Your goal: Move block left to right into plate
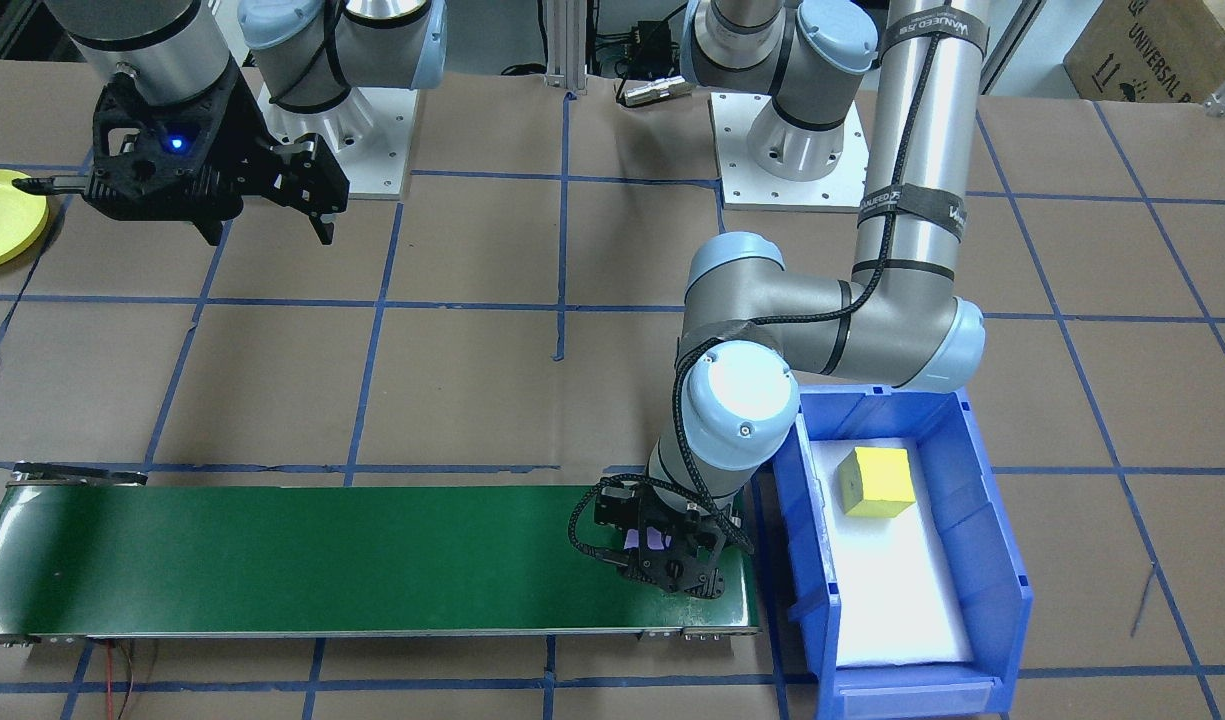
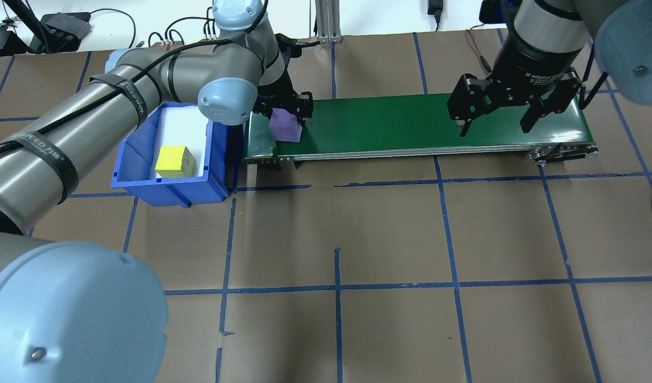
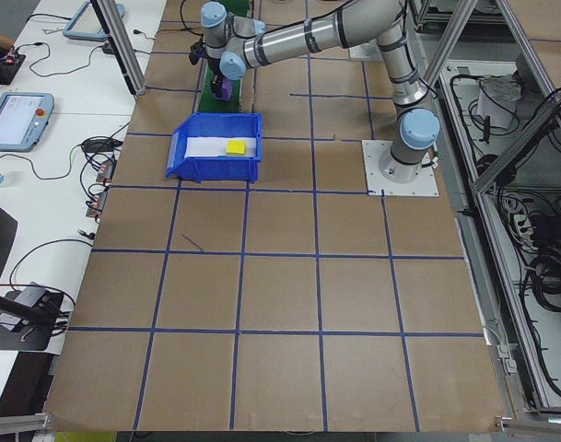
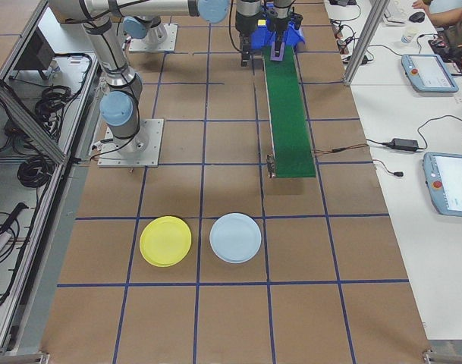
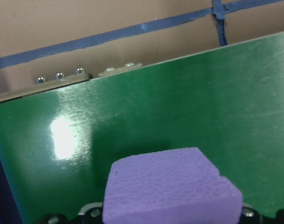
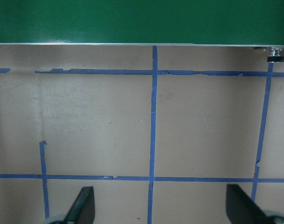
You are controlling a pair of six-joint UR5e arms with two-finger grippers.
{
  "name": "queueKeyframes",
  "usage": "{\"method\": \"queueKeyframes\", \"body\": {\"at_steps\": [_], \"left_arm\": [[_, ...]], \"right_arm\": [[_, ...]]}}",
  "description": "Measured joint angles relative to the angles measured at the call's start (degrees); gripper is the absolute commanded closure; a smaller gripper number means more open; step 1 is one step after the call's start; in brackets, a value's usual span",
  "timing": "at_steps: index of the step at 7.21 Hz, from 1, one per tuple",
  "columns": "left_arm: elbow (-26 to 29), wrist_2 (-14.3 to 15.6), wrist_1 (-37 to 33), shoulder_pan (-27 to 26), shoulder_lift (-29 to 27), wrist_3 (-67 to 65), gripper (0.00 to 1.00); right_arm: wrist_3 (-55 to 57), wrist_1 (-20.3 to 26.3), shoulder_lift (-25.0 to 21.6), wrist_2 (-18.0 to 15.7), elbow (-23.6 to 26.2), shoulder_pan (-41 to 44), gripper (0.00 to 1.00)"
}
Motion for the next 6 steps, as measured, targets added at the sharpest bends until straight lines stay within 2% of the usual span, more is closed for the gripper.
{"method": "queueKeyframes", "body": {"at_steps": [3, 6], "left_arm": [[-0.4, -0.8, -2.7, 1.6, 11.2, -0.1, 0.00], [-4.8, -0.8, -7.0, 11.5, 16.4, 9.0, 0.00]], "right_arm": [[-0.1, 0.0, 0.2, -0.2, -0.1, -0.4, 0.00], [-5.0, -0.6, 2.2, 0.1, -2.3, -5.7, 0.00]]}}
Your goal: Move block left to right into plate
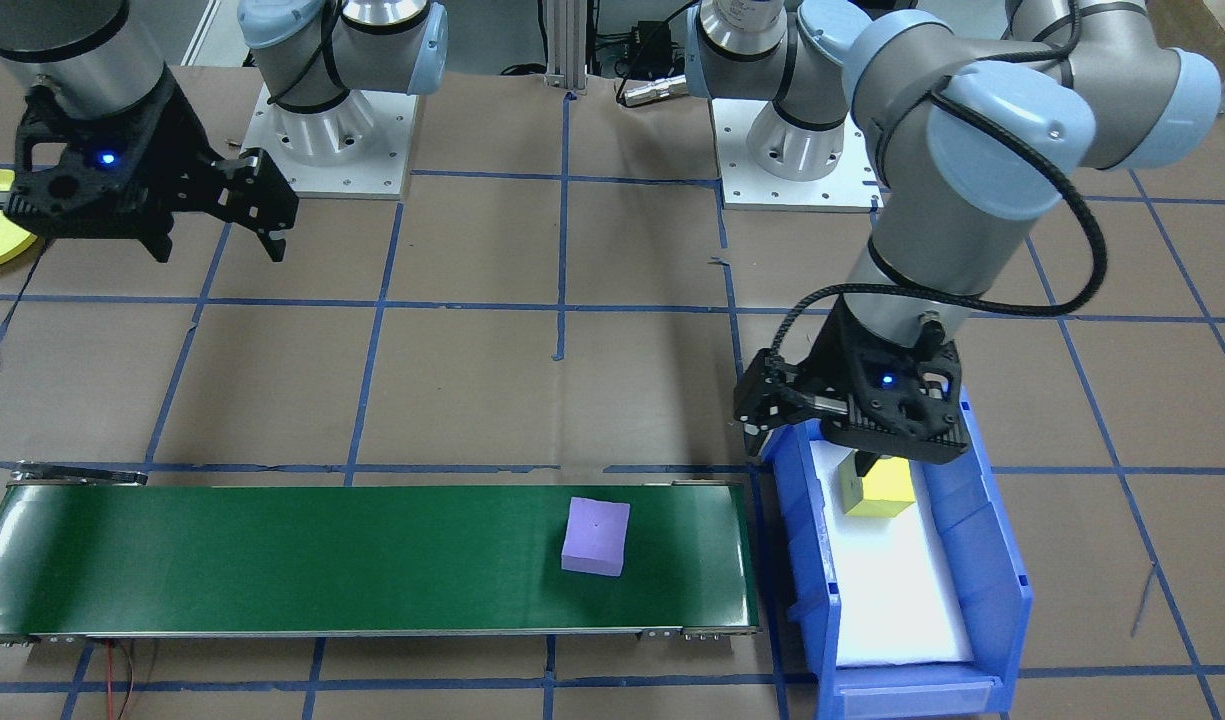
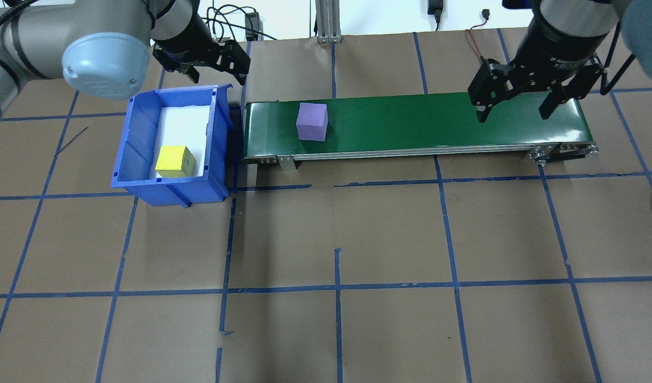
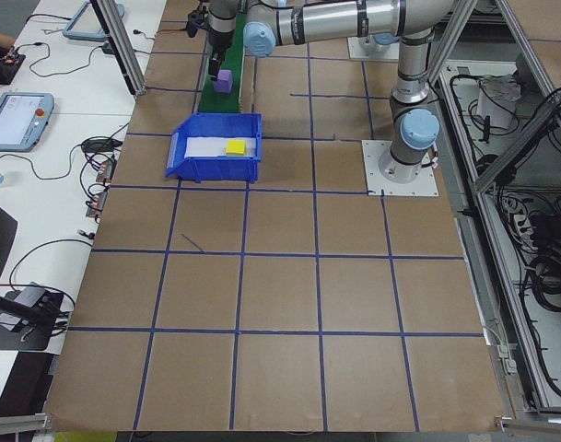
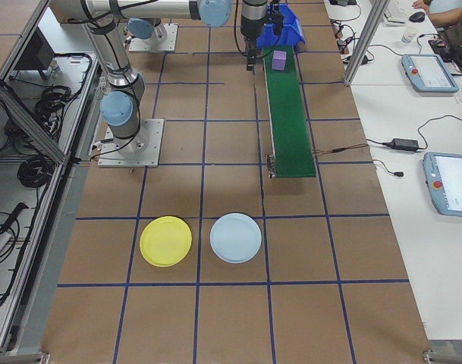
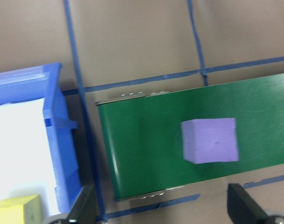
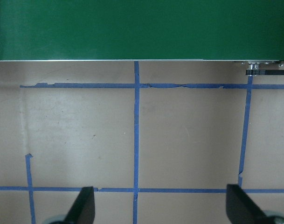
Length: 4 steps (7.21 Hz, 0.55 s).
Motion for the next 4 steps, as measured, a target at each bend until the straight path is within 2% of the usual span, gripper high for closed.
{"method": "queueKeyframes", "body": {"at_steps": [1, 3, 4], "left_arm": [[-1.6, 1.6, -2.1, 2.9, 0.1, 3.2, 0.00], [-4.8, 6.3, -3.8, 4.9, -1.1, 5.0, 0.00], [-7.2, 7.0, -2.3, 5.9, -1.8, 5.3, 0.00]], "right_arm": [[-3.3, 0.0, 2.8, 0.6, -1.7, -3.0, 0.00], [-9.3, -0.5, 9.1, 3.6, -4.7, -7.9, 0.00], [-11.2, -1.6, 12.3, 5.0, -5.5, -10.2, 0.00]]}}
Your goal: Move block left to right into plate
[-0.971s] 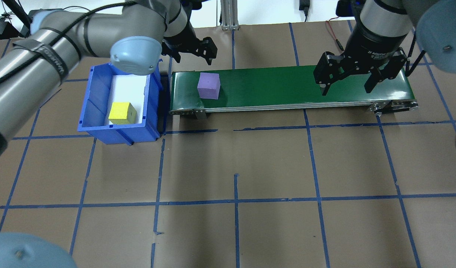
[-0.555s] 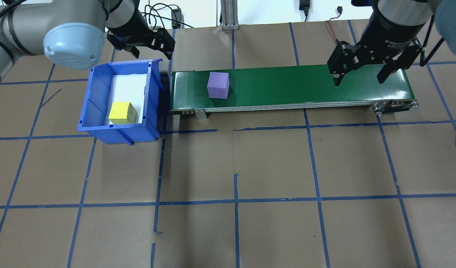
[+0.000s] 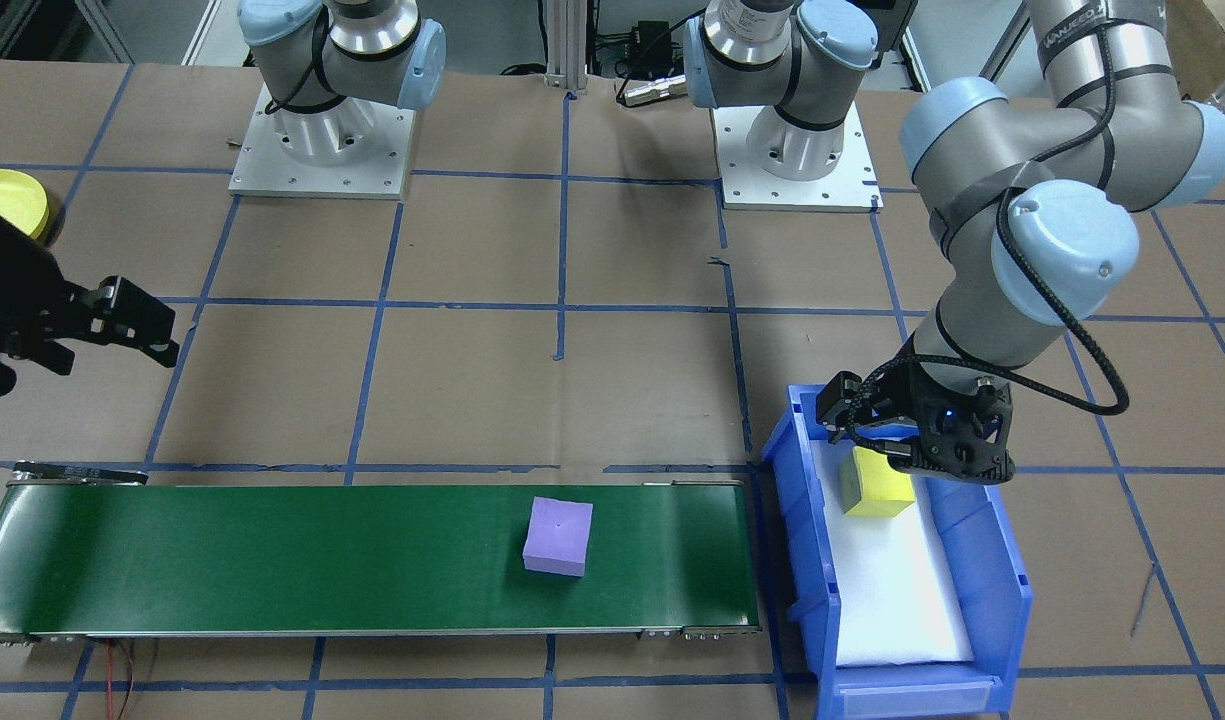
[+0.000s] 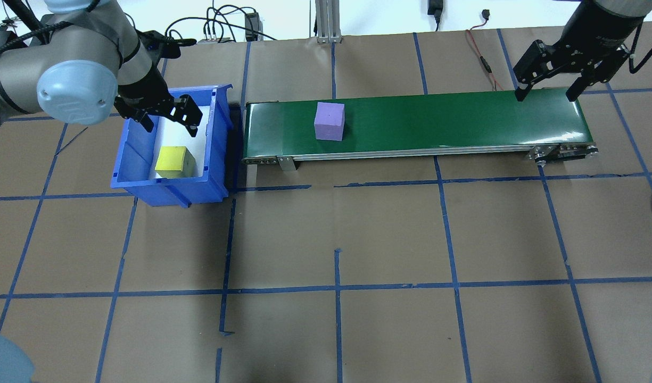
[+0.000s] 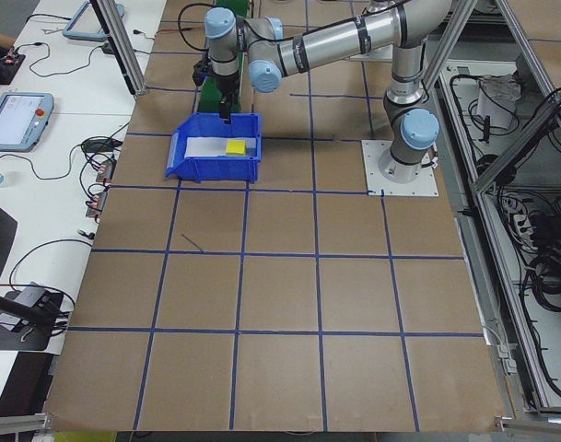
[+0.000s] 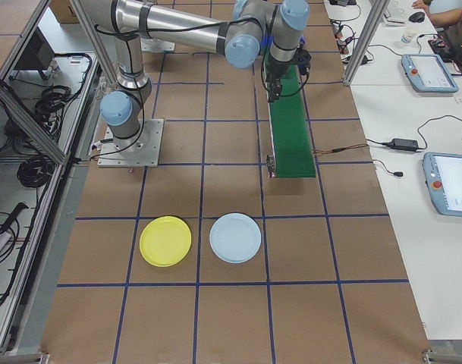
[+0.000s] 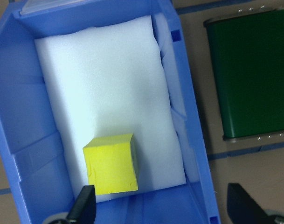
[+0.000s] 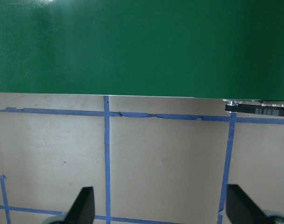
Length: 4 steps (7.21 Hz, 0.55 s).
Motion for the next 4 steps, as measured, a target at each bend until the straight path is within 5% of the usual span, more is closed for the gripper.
{"method": "queueKeyframes", "body": {"at_steps": [4], "left_arm": [[-4.0, -1.4, 5.3, 3.4, -3.2, 3.8, 0.00]], "right_arm": [[-3.8, -7.2, 9.0, 3.2, -0.1, -3.4, 0.00]]}}
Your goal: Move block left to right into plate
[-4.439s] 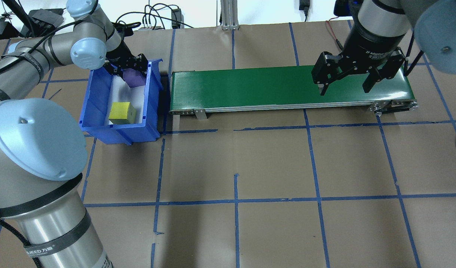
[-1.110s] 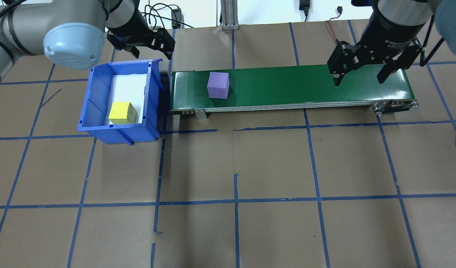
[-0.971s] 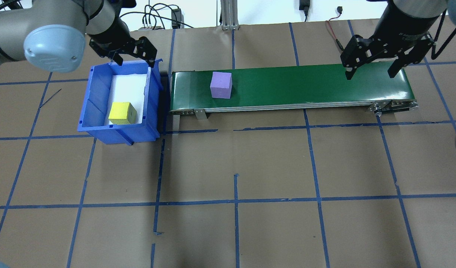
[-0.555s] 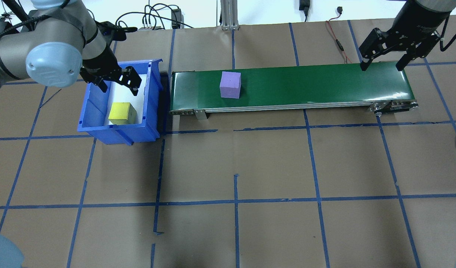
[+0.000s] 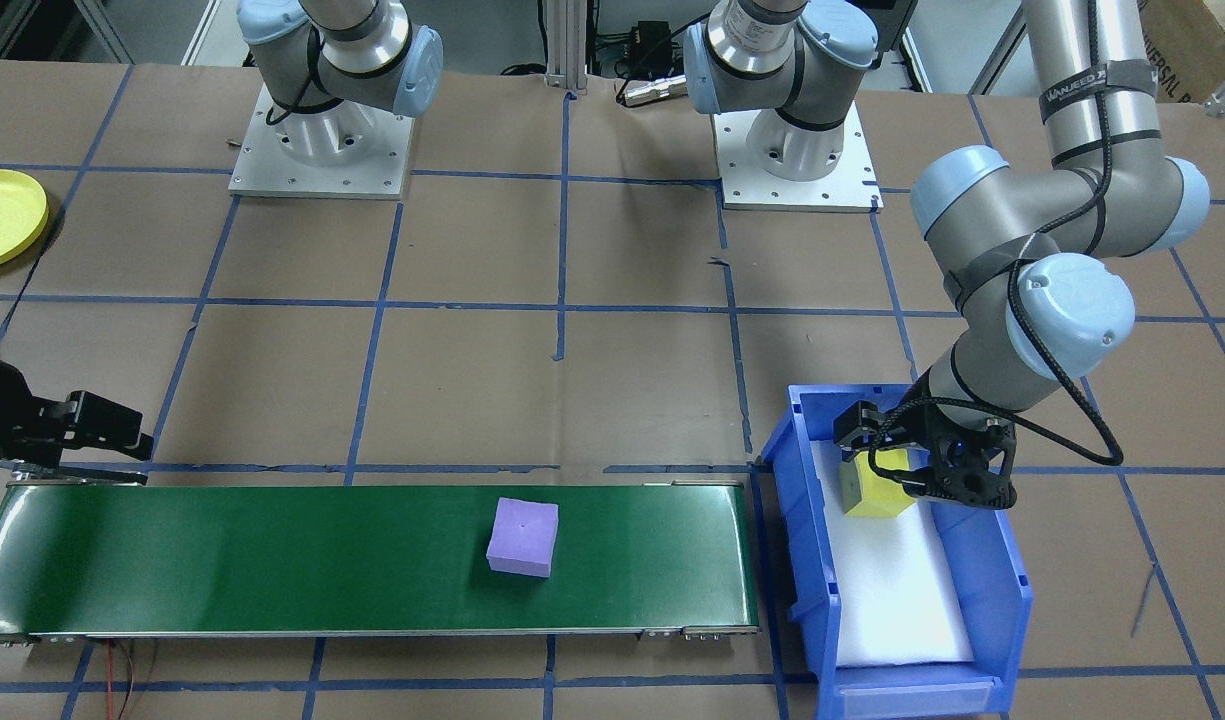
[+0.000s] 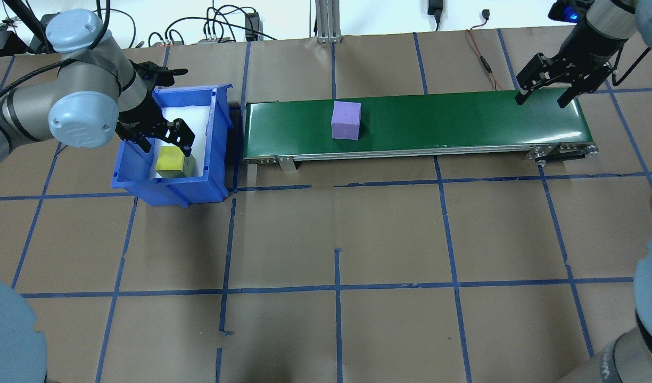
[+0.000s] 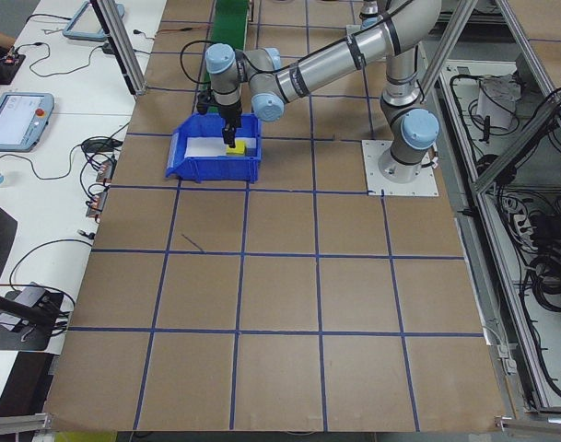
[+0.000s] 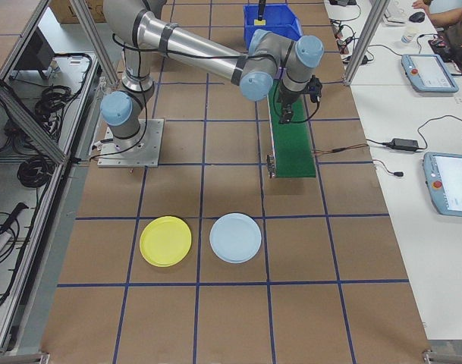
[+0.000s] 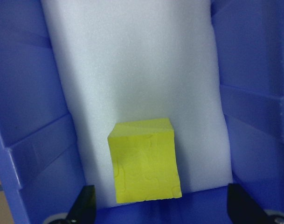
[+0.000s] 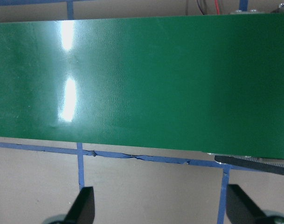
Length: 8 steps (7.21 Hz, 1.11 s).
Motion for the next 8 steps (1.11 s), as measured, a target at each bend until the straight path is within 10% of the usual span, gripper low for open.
{"method": "queueKeyframes", "body": {"at_steps": [6, 8], "left_arm": [[-0.2, 2.0, 2.3, 0.1, -4.2, 0.5, 0.05], [-0.3, 2.2, 2.0, 0.2, -5.3, 0.2, 0.41]], "right_arm": [[-0.5, -11.8, 3.9, 7.4, 3.7, -1.2, 0.01], [-0.5, -12.6, 3.9, 7.9, 3.9, -2.4, 0.00]]}}
